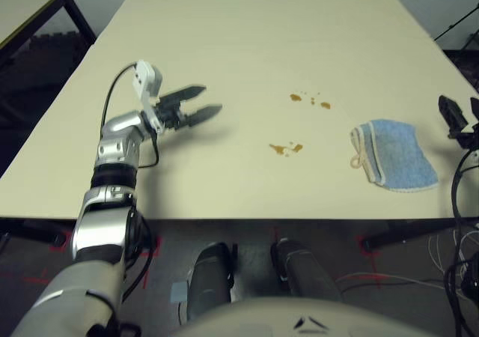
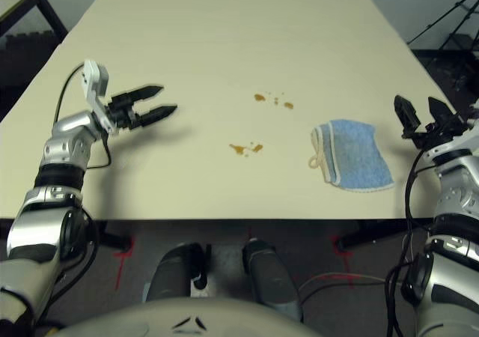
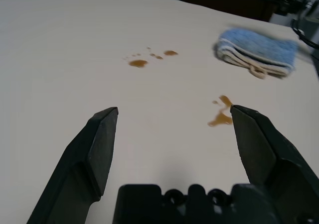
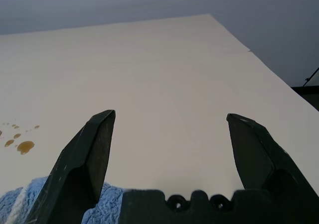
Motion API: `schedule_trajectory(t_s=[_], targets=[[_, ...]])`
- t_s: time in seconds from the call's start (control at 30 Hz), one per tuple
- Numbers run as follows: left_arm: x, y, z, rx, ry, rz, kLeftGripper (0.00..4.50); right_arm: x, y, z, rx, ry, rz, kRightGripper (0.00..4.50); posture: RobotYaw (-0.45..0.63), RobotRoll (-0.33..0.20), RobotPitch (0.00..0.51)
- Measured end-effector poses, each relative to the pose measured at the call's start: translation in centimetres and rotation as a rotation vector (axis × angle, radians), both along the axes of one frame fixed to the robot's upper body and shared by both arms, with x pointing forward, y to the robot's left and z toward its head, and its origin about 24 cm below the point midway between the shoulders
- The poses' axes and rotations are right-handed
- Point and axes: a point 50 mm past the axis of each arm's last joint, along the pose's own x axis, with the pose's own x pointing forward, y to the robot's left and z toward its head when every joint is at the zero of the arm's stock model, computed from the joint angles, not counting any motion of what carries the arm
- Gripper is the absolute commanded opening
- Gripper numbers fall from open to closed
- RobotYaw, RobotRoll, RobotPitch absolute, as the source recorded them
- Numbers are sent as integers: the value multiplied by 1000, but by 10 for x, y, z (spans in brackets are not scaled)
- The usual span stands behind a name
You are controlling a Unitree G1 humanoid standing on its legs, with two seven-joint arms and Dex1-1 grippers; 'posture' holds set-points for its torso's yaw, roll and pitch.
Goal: Wipe the water off the table with a rag.
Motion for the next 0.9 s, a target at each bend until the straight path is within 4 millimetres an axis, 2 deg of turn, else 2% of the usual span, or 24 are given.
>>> schedule_trajectory(t_s=[0.13, 0.43, 0.7, 0.9], targets=[[-8, 1, 0, 39, 8, -60, 4500, -3, -3, 4, 2, 85, 59, 4452, -400, 0, 123], [-19, 6, -7, 84, 28, -121, 4500, -14, 8, 21, -15, 404, 342, 4452, -393, 0, 118], [-22, 6, -11, 111, 31, -148, 4500, -10, 27, 1, -42, 641, 465, 4452, -400, 0, 119], [-21, 6, -10, 122, 17, -153, 4500, 0, 27, 1, -98, 664, 442, 4452, -396, 0, 115]])
